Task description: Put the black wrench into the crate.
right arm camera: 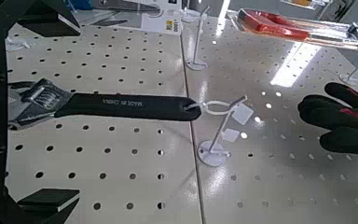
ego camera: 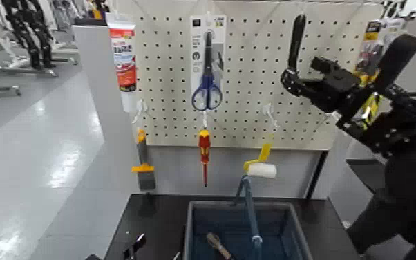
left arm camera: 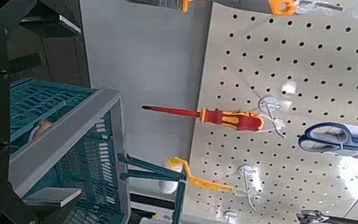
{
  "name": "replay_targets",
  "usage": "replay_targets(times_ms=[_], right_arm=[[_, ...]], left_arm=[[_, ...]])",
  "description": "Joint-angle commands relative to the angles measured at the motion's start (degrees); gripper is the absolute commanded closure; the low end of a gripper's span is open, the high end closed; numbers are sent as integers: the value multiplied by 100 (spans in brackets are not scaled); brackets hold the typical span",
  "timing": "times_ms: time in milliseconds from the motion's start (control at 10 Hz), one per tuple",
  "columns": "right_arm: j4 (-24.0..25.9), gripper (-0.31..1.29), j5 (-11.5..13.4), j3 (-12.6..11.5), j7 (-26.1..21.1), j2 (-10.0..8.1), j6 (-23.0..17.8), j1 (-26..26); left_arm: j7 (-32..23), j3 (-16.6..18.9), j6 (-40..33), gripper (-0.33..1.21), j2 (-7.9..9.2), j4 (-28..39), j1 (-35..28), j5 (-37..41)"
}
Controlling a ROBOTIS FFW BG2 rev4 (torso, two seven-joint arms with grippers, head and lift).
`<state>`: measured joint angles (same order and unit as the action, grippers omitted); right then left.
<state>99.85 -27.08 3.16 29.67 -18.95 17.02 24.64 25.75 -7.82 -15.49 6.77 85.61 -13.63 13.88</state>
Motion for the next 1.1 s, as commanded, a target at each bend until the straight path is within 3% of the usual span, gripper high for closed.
replay_targets(times_ms=[100,200,300,400,600,1100], right_arm=[[-36,21,-87,88,48,-3,117,199],[-80,73,-104,114,144,-3,346,304],[-185,105,-263,149,206,14,486,383],[-299,120,-289,141,461,49,627,498],[-229,129,-166,149,408,58,636,506],[-159,129,-87,132,329,41,680,498]], left_arm=[[1,-9,2,10,8,-1,9,9],[9,-9,2,10,8,-1,9,9],[9,-9,2,10,17,-1,9,9],[9,-9,2,10,17,-1,18,9],[18,-9,-7,10,17,-1,18,18],[36,-18,-7,10,26,-1,18,18]])
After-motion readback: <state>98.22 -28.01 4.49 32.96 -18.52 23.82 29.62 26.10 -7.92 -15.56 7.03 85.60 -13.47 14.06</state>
